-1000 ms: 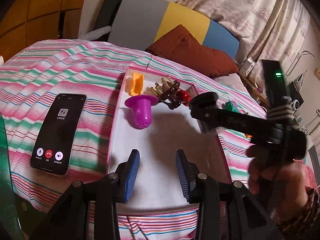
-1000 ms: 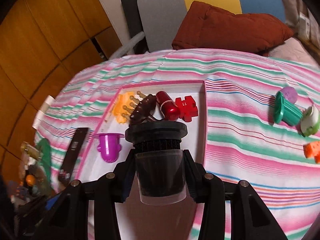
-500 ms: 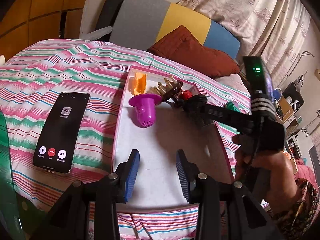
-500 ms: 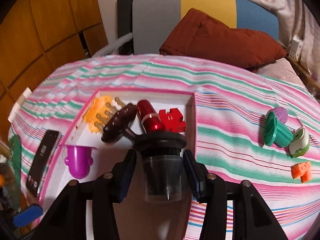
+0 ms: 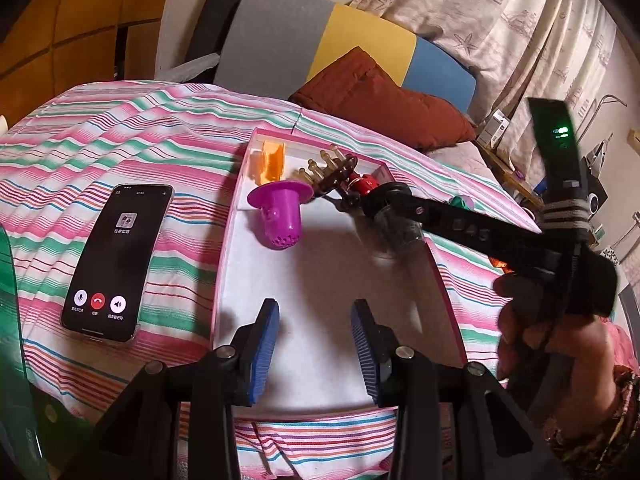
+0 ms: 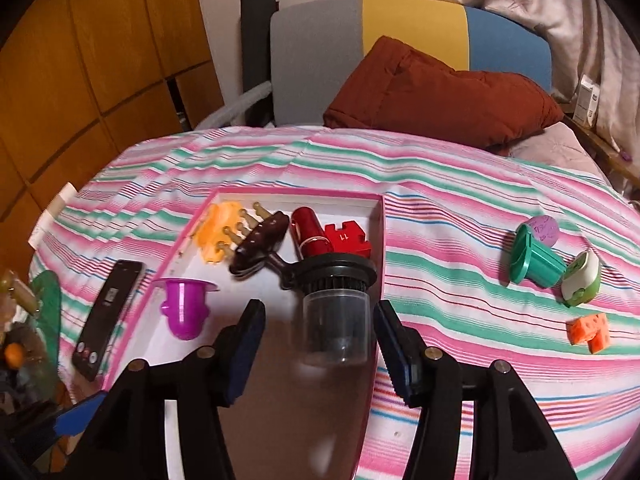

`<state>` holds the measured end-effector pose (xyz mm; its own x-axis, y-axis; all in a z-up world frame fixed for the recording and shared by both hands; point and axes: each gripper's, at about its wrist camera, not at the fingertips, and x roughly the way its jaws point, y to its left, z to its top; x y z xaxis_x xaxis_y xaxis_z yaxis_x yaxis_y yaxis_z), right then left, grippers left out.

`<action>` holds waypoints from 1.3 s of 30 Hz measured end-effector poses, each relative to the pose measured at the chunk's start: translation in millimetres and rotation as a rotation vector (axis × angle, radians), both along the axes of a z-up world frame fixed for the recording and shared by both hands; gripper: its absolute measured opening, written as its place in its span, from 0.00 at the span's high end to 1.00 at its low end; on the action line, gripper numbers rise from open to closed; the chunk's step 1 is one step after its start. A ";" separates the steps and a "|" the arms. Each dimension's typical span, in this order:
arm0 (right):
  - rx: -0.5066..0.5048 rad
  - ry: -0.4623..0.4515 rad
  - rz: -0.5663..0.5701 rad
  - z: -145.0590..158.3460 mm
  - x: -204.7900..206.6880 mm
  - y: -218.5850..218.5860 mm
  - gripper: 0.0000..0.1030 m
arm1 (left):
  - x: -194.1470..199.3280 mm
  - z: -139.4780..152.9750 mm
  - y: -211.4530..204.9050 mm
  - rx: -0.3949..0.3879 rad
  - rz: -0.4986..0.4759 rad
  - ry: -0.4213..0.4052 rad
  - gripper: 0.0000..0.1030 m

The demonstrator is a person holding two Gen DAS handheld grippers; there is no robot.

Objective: Organize rigid objects
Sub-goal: 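Carry the black-lidded jar into the tray and open the right gripper, then move the open right gripper back to the toy pile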

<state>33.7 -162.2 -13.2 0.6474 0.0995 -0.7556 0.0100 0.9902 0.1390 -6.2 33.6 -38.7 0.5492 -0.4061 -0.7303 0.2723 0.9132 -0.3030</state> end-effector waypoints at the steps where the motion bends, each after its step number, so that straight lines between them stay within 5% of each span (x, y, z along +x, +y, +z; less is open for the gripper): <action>1: 0.004 -0.003 0.000 1.7 -2.4 -1.0 0.42 | -0.3 -0.1 0.0 -0.001 0.000 0.000 0.64; 13: -0.020 0.015 -0.030 11.7 -34.8 -51.6 0.41 | -10.9 0.6 -21.9 -0.003 -0.076 -0.002 0.64; 20: -0.101 0.070 -0.105 -0.5 -53.5 -108.9 0.41 | -18.8 4.0 -44.3 0.001 -0.142 -0.010 0.64; 30: -0.086 0.137 -0.313 -22.4 -63.1 -219.8 0.40 | -33.7 12.2 -79.7 0.038 -0.233 -0.043 0.64; 36: -0.025 0.117 -0.363 -25.5 -52.7 -264.7 0.15 | -36.2 11.2 -90.3 0.039 -0.255 -0.025 0.64; 39: 0.009 0.171 -0.358 -37.6 -41.1 -270.1 0.13 | -37.6 11.2 -95.4 0.019 -0.267 -0.011 0.64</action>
